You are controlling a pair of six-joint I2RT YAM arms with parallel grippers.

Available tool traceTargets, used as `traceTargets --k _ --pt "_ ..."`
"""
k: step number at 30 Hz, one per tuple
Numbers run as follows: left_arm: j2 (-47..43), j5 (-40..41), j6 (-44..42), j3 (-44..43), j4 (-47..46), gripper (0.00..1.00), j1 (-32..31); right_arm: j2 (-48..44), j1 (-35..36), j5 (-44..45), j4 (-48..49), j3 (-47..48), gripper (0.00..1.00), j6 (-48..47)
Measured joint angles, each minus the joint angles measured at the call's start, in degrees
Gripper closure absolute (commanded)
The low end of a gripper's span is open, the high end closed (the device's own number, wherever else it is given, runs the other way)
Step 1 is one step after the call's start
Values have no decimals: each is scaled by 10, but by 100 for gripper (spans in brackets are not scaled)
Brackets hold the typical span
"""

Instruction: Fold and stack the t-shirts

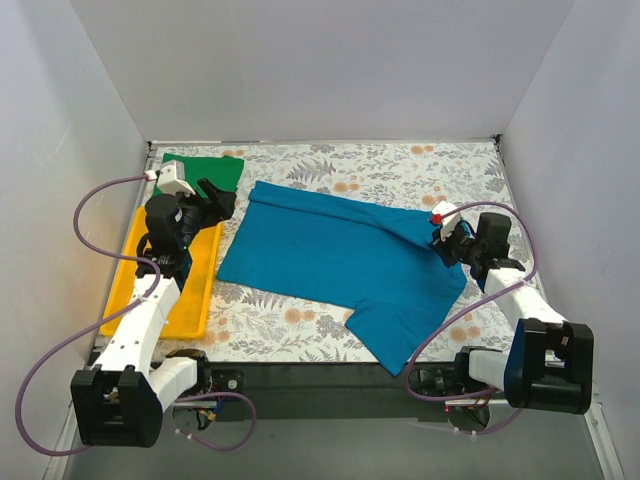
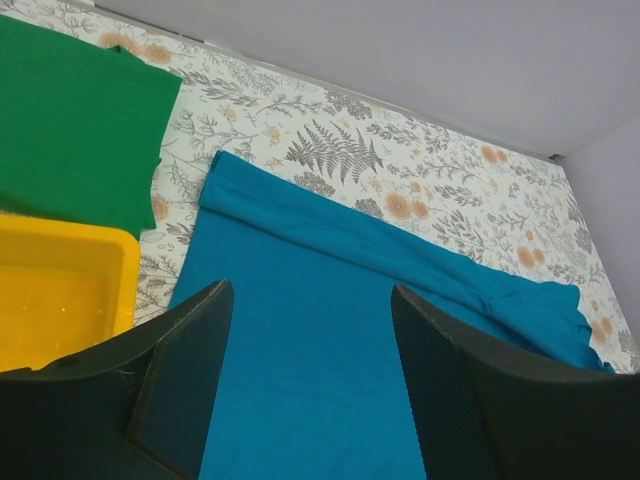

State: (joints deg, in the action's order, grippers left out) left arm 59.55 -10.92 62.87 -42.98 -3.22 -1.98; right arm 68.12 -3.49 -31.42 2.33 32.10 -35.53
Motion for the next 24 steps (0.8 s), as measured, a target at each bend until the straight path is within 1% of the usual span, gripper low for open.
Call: traceTargets --k 9,17,18,21,22,24 --pt "-23 -11 0 27 8 37 0 -1 14 -18 -30 0 99 -28" --pt "-33 -17 0 46 15 37 0 -25 28 -22 -51 0 99 -49" --pt "-35 -18 0 49 15 37 0 -27 29 -22 -55 0 97 -52" --pt "-38 -18 0 52 17 36 0 -33 31 -22 -79 0 77 -75" --pt "-39 -18 -1 52 17 37 0 -36 32 -21 -94 0 64 -85" --pt "-46 -18 -1 56 17 37 0 -46 32 -15 -127 0 51 -108"
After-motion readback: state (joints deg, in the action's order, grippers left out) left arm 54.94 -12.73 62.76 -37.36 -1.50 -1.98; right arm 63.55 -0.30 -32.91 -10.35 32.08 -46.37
